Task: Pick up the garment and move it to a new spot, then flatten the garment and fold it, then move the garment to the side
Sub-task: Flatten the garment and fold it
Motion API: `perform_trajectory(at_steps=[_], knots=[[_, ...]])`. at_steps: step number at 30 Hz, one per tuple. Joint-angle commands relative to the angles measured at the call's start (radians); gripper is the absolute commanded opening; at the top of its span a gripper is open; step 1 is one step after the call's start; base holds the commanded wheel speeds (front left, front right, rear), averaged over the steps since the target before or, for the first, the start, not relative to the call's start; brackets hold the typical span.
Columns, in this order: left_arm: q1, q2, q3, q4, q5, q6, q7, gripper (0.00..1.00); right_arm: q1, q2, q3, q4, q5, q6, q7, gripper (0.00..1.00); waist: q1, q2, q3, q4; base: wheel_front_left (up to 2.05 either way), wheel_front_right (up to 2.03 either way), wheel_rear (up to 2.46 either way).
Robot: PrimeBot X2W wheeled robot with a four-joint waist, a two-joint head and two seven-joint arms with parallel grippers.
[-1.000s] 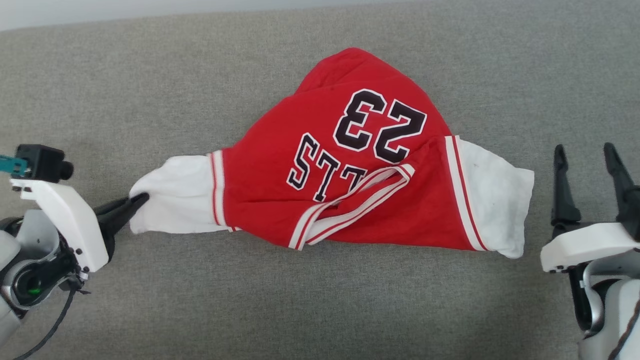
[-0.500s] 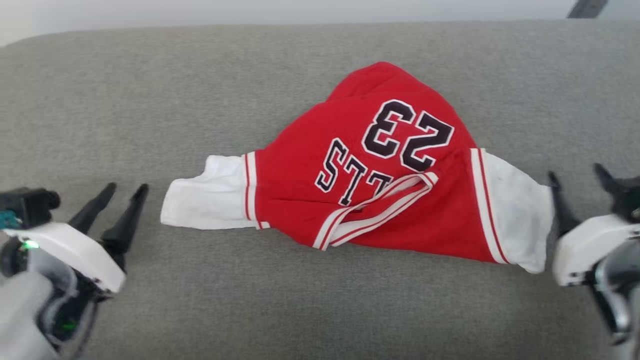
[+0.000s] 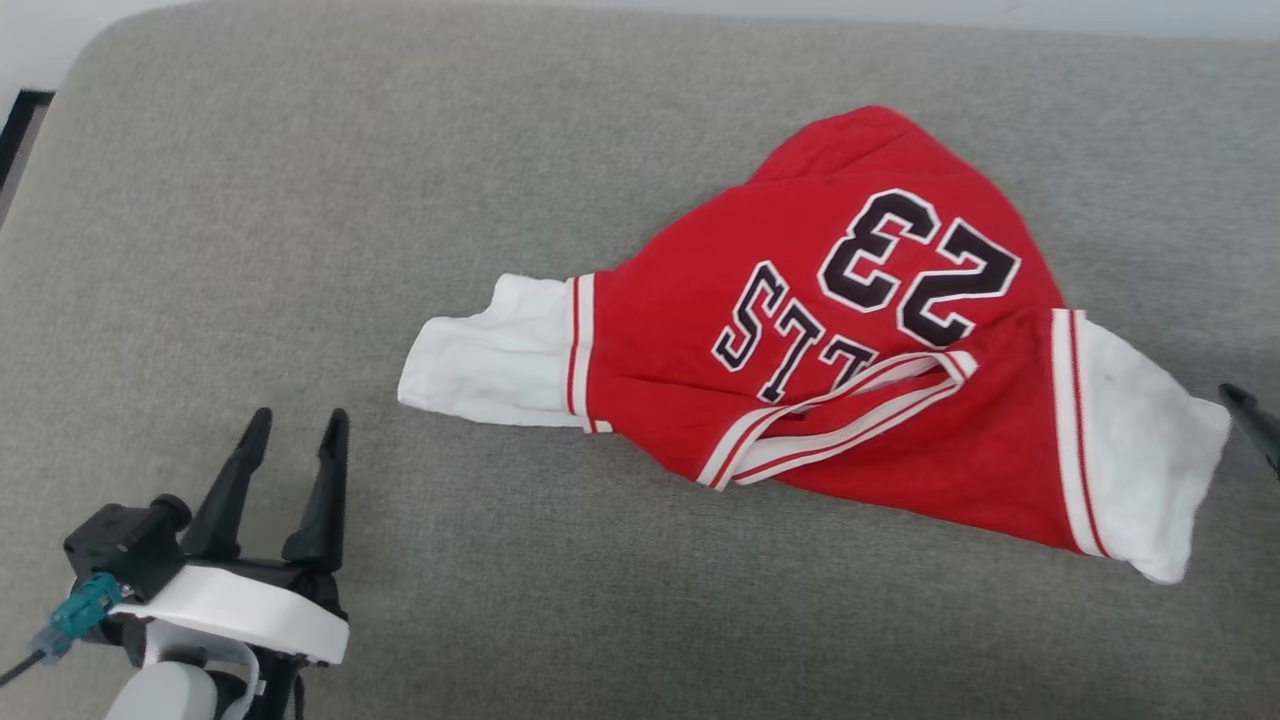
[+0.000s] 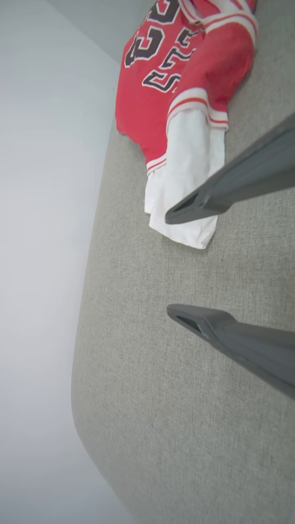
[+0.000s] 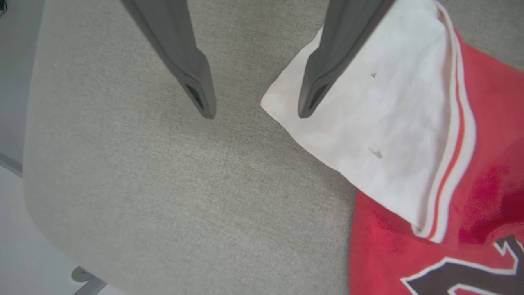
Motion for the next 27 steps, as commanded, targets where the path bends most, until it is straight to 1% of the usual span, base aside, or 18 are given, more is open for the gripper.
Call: perform_trajectory(at_steps=[1, 5, 8, 12, 17, 18, 19, 20, 22, 23, 25, 27], knots=[[0.013, -0.028, 0.027, -0.013, 0.032, -0.013, -0.004, 1.0, -0.016, -0.019, 0.024, 0.009, 0.026, 0.0, 0.026, 1.0, 0.0, -0.0001, 0.022, 0.021, 0.0, 0.0, 0.0], [0.018, -0.077, 0.076, -0.014, 0.082, -0.032, -0.004, 1.0, -0.037, -0.048, 0.07, 0.054, 0.078, 0.0, 0.106, 1.0, 0.0, -0.0001, 0.047, 0.044, 0.0, 0.0, 0.0], [0.006, -0.09, 0.09, -0.017, 0.094, -0.035, -0.004, 1.0, -0.05, -0.065, 0.093, 0.07, 0.092, 0.0, 0.124, 1.0, 0.0, -0.0001, 0.067, 0.056, 0.0, 0.0, 0.0], [-0.003, -0.081, 0.08, -0.041, 0.077, -0.035, -0.004, 1.0, -0.053, -0.068, 0.104, 0.097, 0.079, 0.0, 0.128, 1.0, 0.0, -0.0001, 0.091, 0.066, 0.0, 0.0, 0.0], [-0.012, -0.07, 0.074, -0.053, 0.063, -0.035, -0.005, 1.0, -0.038, -0.049, 0.117, 0.128, 0.059, 0.0, 0.142, 1.0, 0.0, -0.0001, 0.111, 0.07, 0.0, 0.0, 0.0], [-0.014, -0.066, 0.072, -0.054, 0.06, -0.035, -0.005, 1.0, -0.039, -0.044, 0.117, 0.131, 0.054, 0.0, 0.142, 0.6, 0.0, -0.0001, 0.113, 0.069, 0.0, 0.0, 0.0], [-0.015, -0.061, 0.07, -0.055, 0.057, -0.035, -0.005, 1.0, -0.039, -0.04, 0.118, 0.135, 0.052, 0.0, 0.146, 0.38, 0.0, -0.0001, 0.114, 0.068, 0.0, 0.0, 0.0], [-0.018, -0.055, 0.064, -0.057, 0.053, -0.035, -0.005, 1.0, -0.039, -0.036, 0.118, 0.138, 0.047, 0.0, 0.148, 0.01, 0.0, -0.0001, 0.115, 0.067, 0.0, 0.0, 0.0], [-0.026, -0.035, 0.049, -0.065, 0.052, -0.035, -0.005, 1.0, -0.04, -0.03, 0.115, 0.14, 0.04, 0.0, 0.141, 0.0, 0.0, -0.0001, 0.115, 0.064, 0.0, 0.0, 0.0], [-0.03, -0.003, 0.028, -0.072, 0.054, -0.034, -0.005, 1.0, -0.041, -0.024, 0.113, 0.142, 0.031, 0.0, 0.137, 0.0, 0.0, -0.0001, 0.112, 0.06, 0.0, 0.0, 0.0], [-0.046, 0.042, -0.012, -0.088, 0.049, -0.034, -0.005, 1.0, -0.042, -0.019, 0.113, 0.142, 0.025, 0.0, 0.129, 0.0, 0.0, -0.0001, 0.11, 0.056, 0.0, 0.0, 0.0], [-0.075, 0.116, -0.071, -0.104, 0.056, -0.034, -0.005, 1.0, -0.045, -0.013, 0.114, 0.141, 0.024, 0.0, 0.123, 0.0, 0.0, -0.0001, 0.108, 0.053, 0.0, 0.0, 0.0]])
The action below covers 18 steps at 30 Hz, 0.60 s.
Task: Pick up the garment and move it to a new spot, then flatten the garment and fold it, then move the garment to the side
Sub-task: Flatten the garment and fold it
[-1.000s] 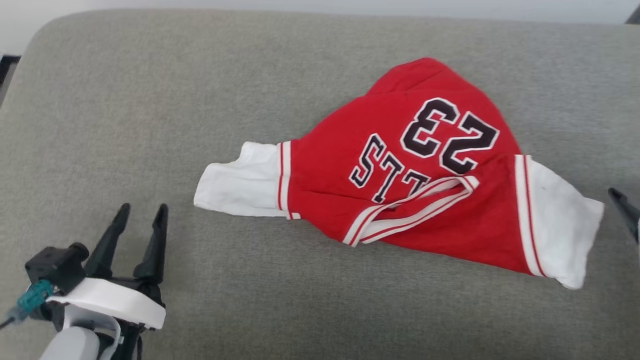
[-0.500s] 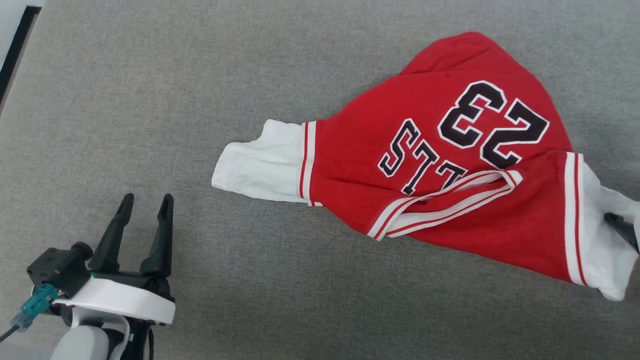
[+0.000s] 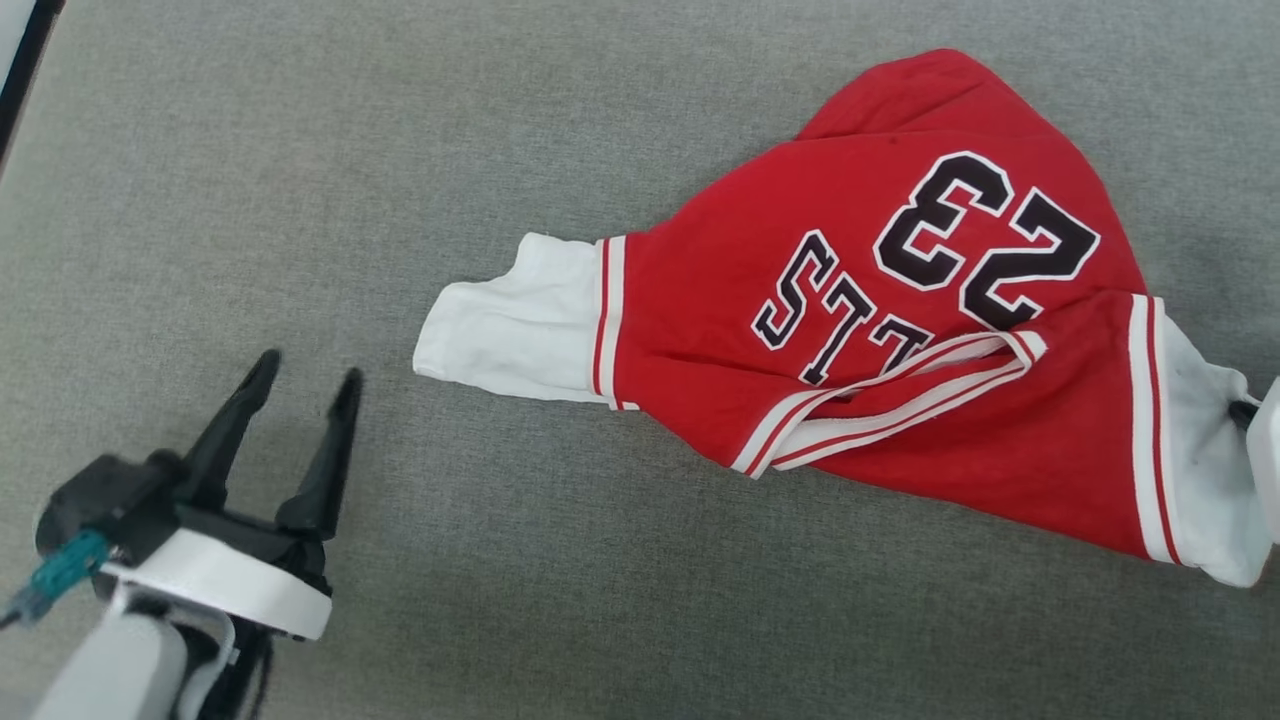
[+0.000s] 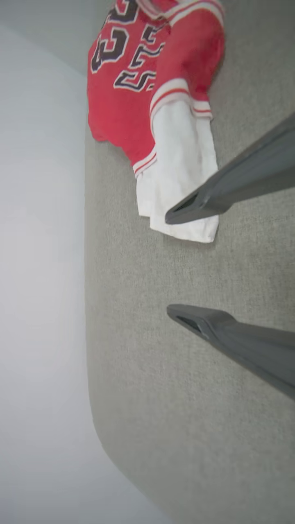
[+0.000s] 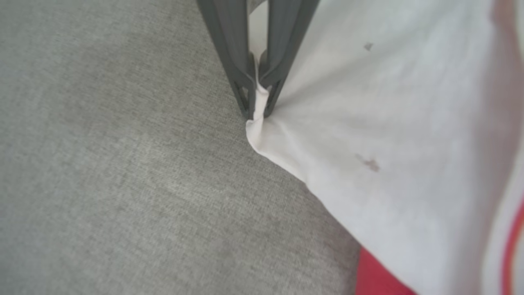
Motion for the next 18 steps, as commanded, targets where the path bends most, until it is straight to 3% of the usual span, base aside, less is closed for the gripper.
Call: perform_trajectory(at_steps=[1, 3, 4, 7, 10, 12, 15, 18], knots=[[-0.05, 0.081, -0.068, -0.023, 0.007, 0.001, -0.005, 1.0, 0.018, 0.012, 0.014, 0.028, -0.007, -0.001, 0.003, 0.0, 0.0, 0.0, -0.002, -0.004, 0.0, 0.0, 0.0], [-0.096, 0.189, -0.193, -0.052, -0.008, 0.001, -0.004, 1.0, 0.009, 0.017, 0.02, 0.024, -0.011, -0.001, -0.004, 0.0, 0.0, 0.0, -0.003, -0.01, 0.0, 0.0, 0.0], [-0.096, 0.189, -0.193, -0.052, -0.008, 0.001, -0.004, 1.0, 0.009, 0.017, 0.02, 0.024, -0.011, -0.001, -0.004, 0.0, 0.0, 0.0, -0.003, -0.01, 0.0, 0.0, 0.0], [-0.211, 0.386, -0.43, -0.098, -0.055, 0.002, 0.023, 1.0, -0.014, 0.028, 0.033, 0.023, -0.009, -0.001, -0.008, 0.0, 0.0, 0.0, 0.0, -0.022, 0.0, 0.0, 0.0], [-0.359, 0.516, -0.655, -0.153, -0.117, 0.002, 0.081, 1.0, -0.042, 0.041, 0.047, 0.015, -0.014, -0.001, -0.008, 0.0, 0.0, 0.0, 0.019, -0.034, 0.0, 0.0, 0.0], [-0.467, 0.567, -0.79, -0.174, -0.16, 0.002, 0.114, 1.0, -0.062, 0.052, 0.062, 0.008, -0.021, 0.0, -0.005, 0.0, 0.0, 0.0, 0.037, -0.046, 0.0, 0.0, 0.0], [-0.634, 0.587, -0.966, -0.17, -0.205, 0.002, 0.152, 1.0, -0.087, 0.07, 0.08, 0.002, -0.033, 0.0, -0.004, 0.0, 0.0, 0.0, 0.062, -0.062, 0.0, 0.0, 0.0], [-0.737, 0.569, -1.024, -0.132, -0.229, 0.002, 0.186, 1.0, -0.104, 0.084, 0.091, 0.005, -0.041, 0.0, -0.006, 0.0, 0.0, 0.0, 0.081, -0.075, 0.0, 0.0, 0.0]])
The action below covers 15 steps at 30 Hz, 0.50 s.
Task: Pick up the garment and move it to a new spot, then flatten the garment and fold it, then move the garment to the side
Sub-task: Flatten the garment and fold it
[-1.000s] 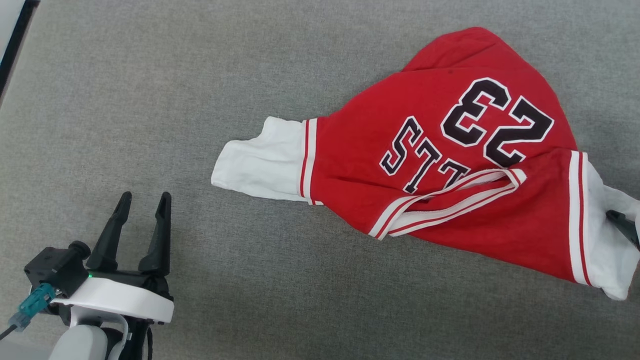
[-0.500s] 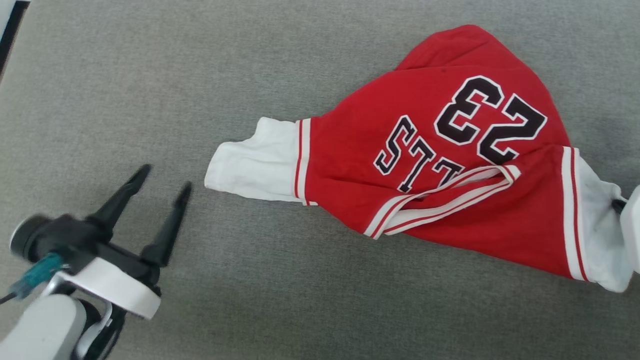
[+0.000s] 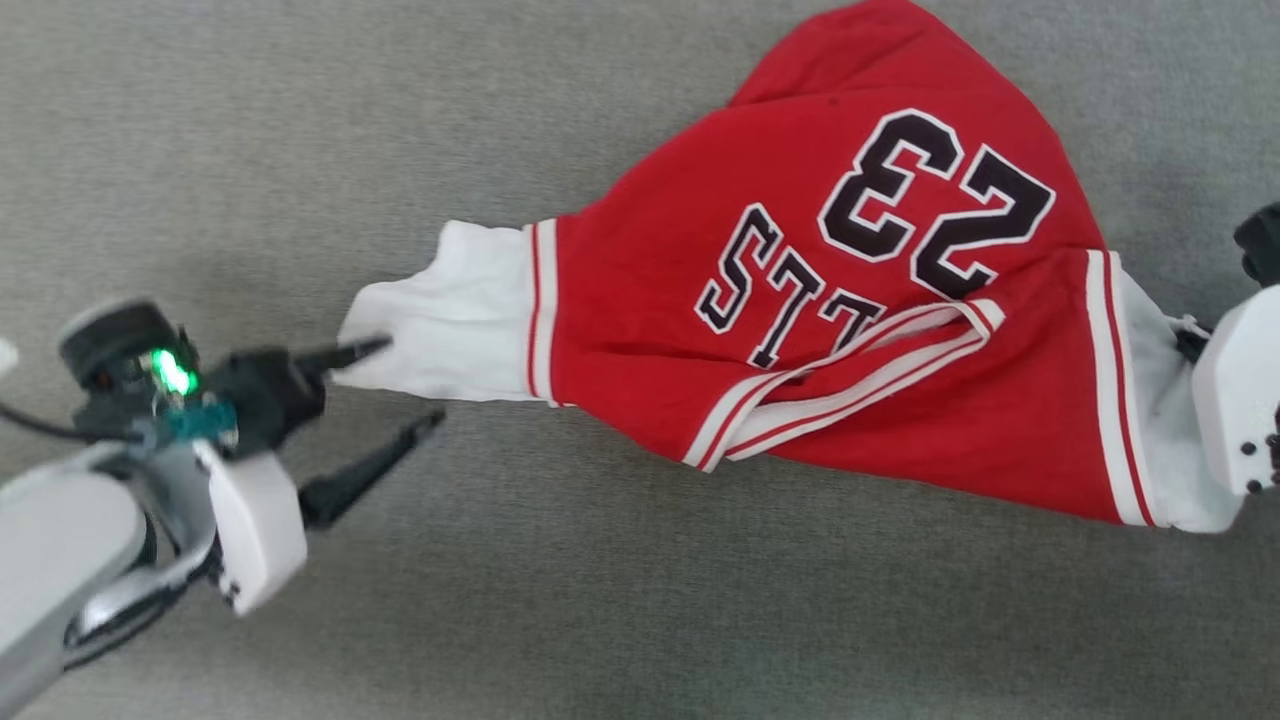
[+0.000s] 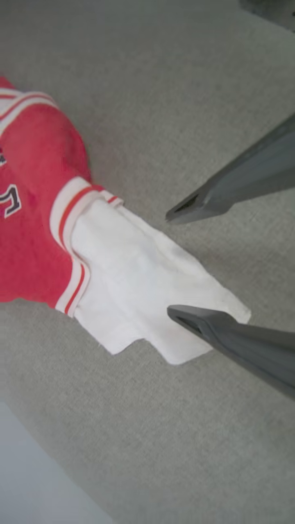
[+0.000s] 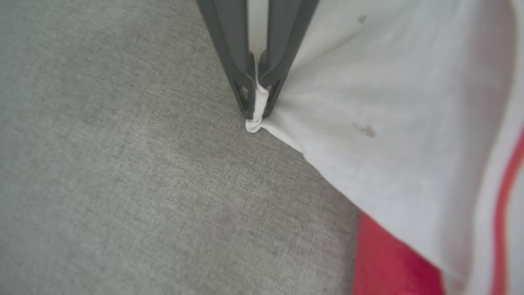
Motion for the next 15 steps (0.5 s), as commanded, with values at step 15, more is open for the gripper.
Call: perform_trajectory(at_steps=[15], knots=[[0.023, -0.063, -0.01, 0.155, 0.015, 0.004, 0.09, 1.0, -0.029, 0.075, 0.055, 0.061, -0.021, 0.0, -0.022, 0.0, 0.0, -0.0001, 0.045, -0.048, 0.0, 0.0, 0.0]])
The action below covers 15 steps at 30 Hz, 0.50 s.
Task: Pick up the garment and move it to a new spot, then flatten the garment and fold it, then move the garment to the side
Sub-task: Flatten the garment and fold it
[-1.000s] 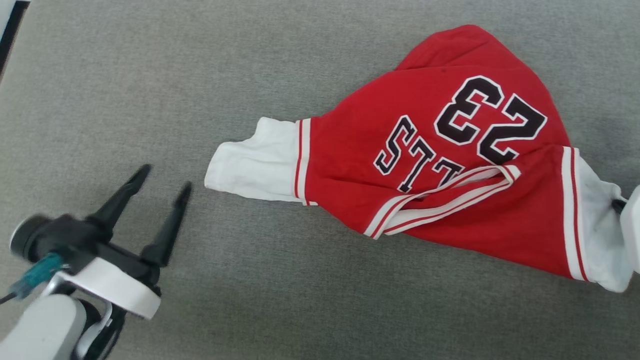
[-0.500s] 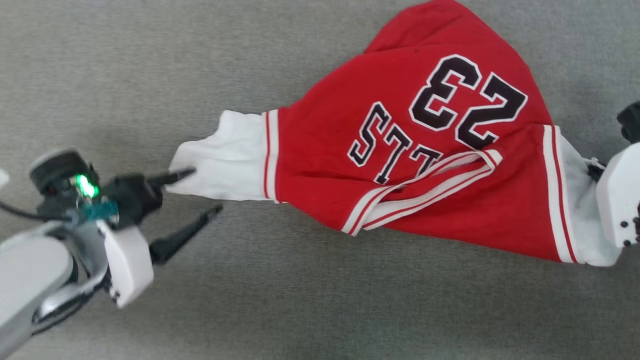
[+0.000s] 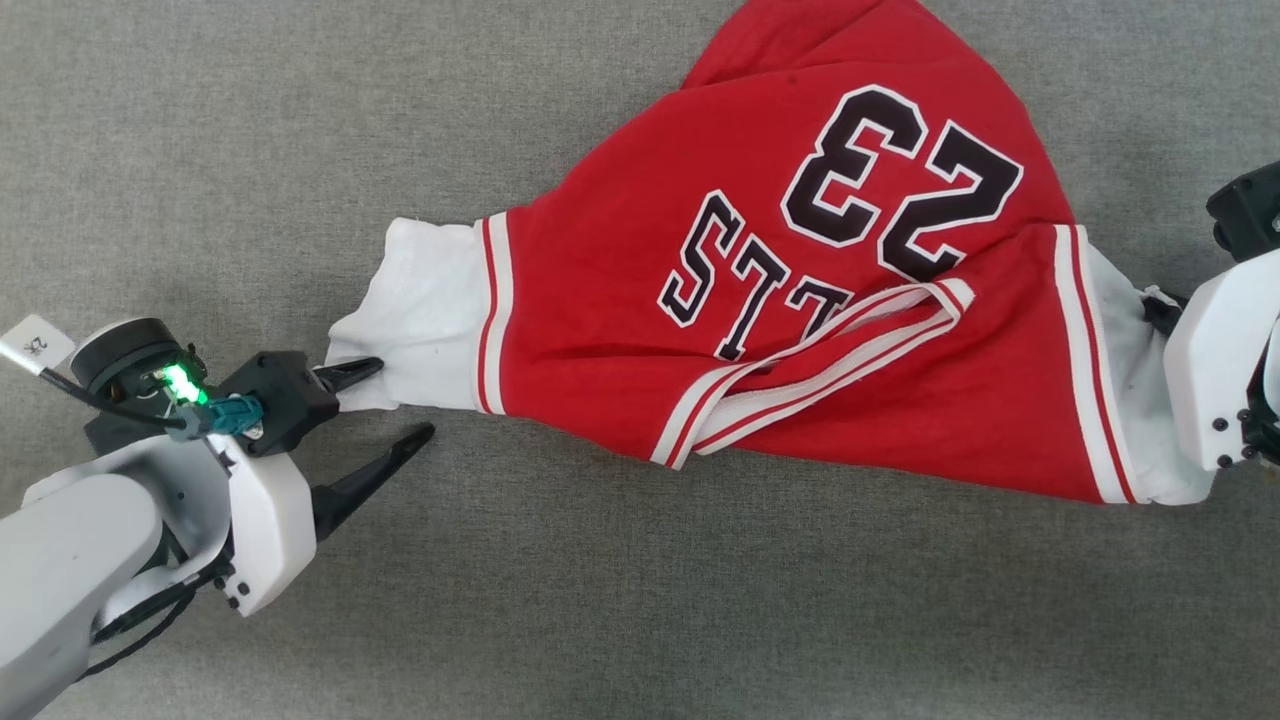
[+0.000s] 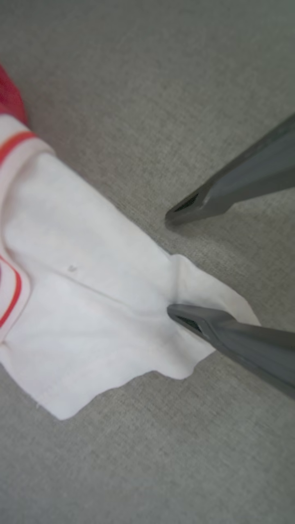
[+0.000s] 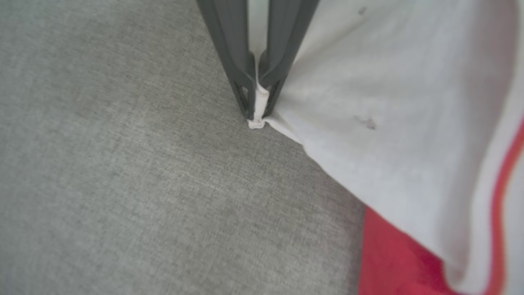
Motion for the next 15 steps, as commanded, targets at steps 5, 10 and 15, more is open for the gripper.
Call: perform_trajectory(at_steps=[5, 10, 15], knots=[[0.018, -0.034, -0.01, 0.088, -0.017, 0.008, 0.018, 0.0, 0.021, 0.038, 0.042, 0.063, -0.006, 0.0, -0.024, 0.0, -0.0001, -0.0001, -0.017, -0.007, 0.0, 0.0, 0.0], [0.013, -0.045, -0.009, 0.096, -0.059, 0.004, -0.027, 0.0, 0.033, 0.027, 0.033, 0.045, 0.004, 0.0, -0.081, 0.0, -0.0001, -0.0001, -0.056, -0.014, 0.0, 0.0, 0.0], [0.011, -0.034, -0.005, 0.078, -0.164, 0.004, -0.103, 0.0, 0.055, -0.009, -0.004, -0.004, 0.008, -0.001, -0.167, 0.0, -0.0001, -0.0001, -0.103, -0.025, 0.0, 0.0, 0.0]])
